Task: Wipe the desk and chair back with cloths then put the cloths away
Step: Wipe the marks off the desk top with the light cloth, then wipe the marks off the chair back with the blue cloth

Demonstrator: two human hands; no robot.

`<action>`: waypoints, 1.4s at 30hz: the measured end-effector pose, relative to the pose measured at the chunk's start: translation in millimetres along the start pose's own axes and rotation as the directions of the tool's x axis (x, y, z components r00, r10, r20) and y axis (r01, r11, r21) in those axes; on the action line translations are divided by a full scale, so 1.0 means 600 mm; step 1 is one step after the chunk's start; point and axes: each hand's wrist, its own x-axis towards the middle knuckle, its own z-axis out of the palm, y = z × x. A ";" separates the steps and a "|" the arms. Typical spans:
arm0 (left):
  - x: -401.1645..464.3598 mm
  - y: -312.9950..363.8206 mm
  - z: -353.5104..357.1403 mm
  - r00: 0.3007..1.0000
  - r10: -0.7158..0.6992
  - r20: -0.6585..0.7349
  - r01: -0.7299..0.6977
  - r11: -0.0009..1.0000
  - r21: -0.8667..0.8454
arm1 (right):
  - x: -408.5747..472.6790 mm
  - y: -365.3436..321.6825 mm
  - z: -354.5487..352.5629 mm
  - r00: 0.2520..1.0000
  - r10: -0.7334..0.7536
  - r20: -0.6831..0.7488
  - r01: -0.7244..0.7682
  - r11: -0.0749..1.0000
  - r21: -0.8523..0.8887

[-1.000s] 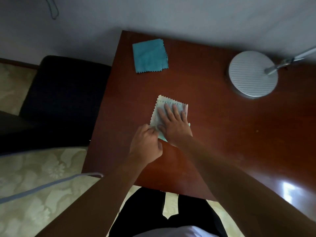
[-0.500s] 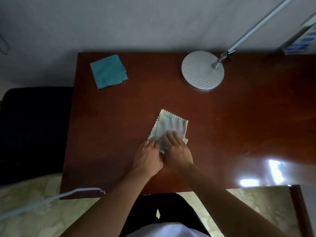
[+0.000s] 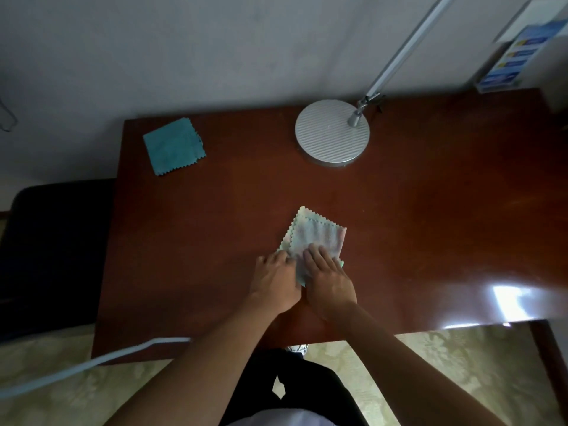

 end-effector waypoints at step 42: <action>0.221 -0.509 -0.168 0.957 -0.235 -0.171 0.177 0.938 -0.299 | 0.440 -0.262 -0.118 0.993 -0.058 0.105 0.083 0.966 -0.246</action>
